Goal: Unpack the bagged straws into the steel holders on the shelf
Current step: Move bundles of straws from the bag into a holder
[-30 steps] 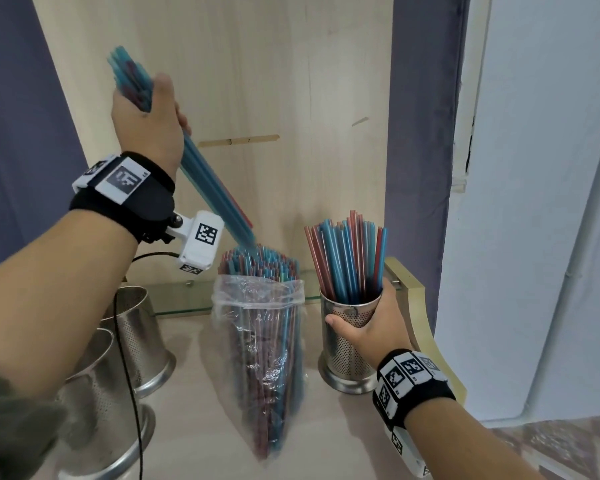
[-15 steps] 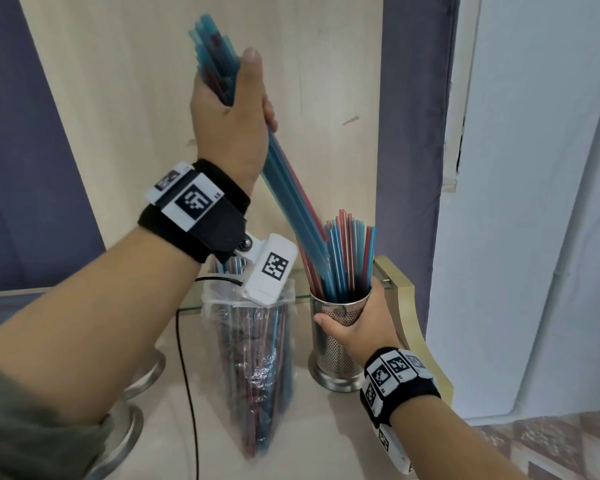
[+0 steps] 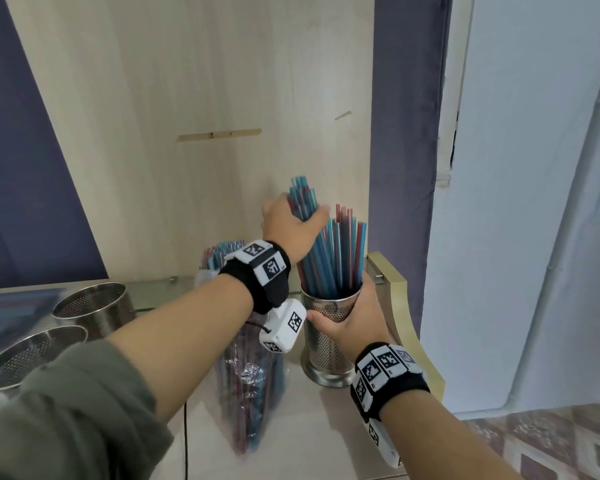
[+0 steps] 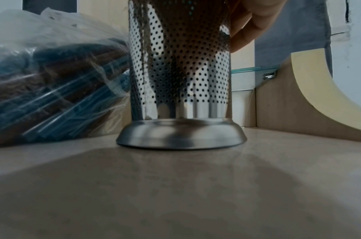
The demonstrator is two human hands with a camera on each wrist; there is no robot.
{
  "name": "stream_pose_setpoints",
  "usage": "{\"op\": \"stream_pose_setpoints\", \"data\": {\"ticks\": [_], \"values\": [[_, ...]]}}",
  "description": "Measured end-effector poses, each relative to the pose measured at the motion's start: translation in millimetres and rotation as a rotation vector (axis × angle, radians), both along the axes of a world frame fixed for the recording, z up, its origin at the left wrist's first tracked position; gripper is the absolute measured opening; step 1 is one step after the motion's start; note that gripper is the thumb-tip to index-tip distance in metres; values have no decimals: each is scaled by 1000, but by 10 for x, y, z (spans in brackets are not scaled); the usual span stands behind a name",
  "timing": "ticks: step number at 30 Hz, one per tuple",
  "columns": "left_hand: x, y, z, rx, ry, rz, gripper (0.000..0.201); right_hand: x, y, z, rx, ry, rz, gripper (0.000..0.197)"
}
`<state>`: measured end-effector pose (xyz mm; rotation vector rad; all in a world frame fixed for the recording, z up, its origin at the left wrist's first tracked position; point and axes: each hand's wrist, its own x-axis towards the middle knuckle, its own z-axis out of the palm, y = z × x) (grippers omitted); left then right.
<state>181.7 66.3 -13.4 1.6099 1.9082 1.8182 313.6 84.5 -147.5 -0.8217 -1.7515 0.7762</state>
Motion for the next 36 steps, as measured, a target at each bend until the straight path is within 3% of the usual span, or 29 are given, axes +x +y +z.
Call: {"op": "stream_pose_setpoints", "data": {"ticks": [3,6,9,16,20,25,31,36], "values": [[-43,83,-171,-199,142,109,64,-6,7,-15,2,8,-2,94],[-56,23,-165,-105,241,87,82,-4,8,-21,8,15,-8,93],[-98,-53,-102,-58,182,15,101,-1,6,-10,3,11,-2,91],[-483,-412,86,-82,46,118,85,7,12,3,2,0,15,87],[-944,-547,88,-267,-58,349,79,6,2,13,7,7,14,87],[-1315,-707,-96,-530,-147,369,88,1,-19,24,-1,-3,-1,91],[-1359,-747,-392,-861,146,495,136,1,-61,48,3,-4,-11,86],[-1290,-710,-552,-1013,243,494,141,17,-91,79,-9,-2,-9,84]]}}
